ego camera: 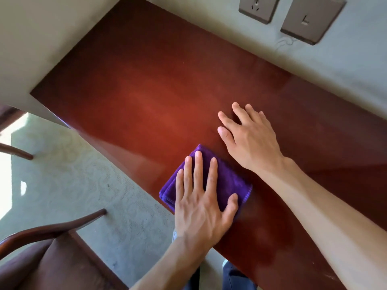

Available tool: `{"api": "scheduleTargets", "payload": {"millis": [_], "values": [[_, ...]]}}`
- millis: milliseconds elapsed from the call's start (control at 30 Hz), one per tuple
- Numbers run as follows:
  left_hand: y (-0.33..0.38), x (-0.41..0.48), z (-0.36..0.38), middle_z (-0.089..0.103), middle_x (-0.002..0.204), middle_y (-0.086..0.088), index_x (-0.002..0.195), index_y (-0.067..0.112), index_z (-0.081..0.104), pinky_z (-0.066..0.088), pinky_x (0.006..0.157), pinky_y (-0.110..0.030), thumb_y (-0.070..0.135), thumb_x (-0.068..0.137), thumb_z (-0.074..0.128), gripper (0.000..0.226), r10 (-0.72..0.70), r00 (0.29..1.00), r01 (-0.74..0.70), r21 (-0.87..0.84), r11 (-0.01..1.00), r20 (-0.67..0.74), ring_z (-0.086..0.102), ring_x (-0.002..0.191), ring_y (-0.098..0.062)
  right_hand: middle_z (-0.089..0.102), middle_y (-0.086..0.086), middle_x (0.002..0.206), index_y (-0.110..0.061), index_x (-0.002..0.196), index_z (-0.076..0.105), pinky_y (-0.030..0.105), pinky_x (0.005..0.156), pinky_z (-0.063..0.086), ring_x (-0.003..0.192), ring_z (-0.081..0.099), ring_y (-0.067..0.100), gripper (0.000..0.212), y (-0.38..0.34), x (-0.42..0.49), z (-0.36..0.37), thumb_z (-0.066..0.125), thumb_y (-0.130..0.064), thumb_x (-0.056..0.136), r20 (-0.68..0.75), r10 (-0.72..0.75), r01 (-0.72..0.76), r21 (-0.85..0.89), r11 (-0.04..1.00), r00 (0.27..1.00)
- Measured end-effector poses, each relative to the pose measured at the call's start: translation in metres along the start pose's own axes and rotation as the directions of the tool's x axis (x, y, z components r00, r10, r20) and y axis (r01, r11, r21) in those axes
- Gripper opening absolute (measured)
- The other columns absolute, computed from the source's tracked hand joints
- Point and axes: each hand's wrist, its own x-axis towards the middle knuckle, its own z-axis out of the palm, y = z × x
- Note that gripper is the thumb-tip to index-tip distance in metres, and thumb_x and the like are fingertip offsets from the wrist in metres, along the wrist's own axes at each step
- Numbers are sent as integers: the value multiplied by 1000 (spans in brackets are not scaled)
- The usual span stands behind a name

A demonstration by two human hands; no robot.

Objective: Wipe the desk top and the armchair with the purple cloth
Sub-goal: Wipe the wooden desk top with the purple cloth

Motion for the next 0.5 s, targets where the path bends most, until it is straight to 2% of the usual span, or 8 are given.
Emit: {"api": "scheduleTargets", "payload": {"millis": [267, 500], "values": [[53, -27, 14, 8, 170, -11, 161, 21, 26, 16, 126, -51, 65, 90, 48, 87, 33, 999, -32, -19, 999, 35, 2, 158, -29, 43, 7, 154, -34, 144, 50, 55, 105, 37, 139, 40, 37, 51, 12, 5, -10, 30, -53, 101, 38, -57, 57, -15, 998, 998], [61, -29, 15, 7, 170, -12, 161, 21, 25, 13, 126, -50, 65, 91, 45, 85, 25, 999, -25, 2, 1000, 26, 1, 158, -29, 32, 7, 161, -33, 148, 45, 54, 117, 27, 148, 27, 35, 53, 15, -3, -5, 28, -53, 103, 50, -71, 66, 86, 994, 996]]}}
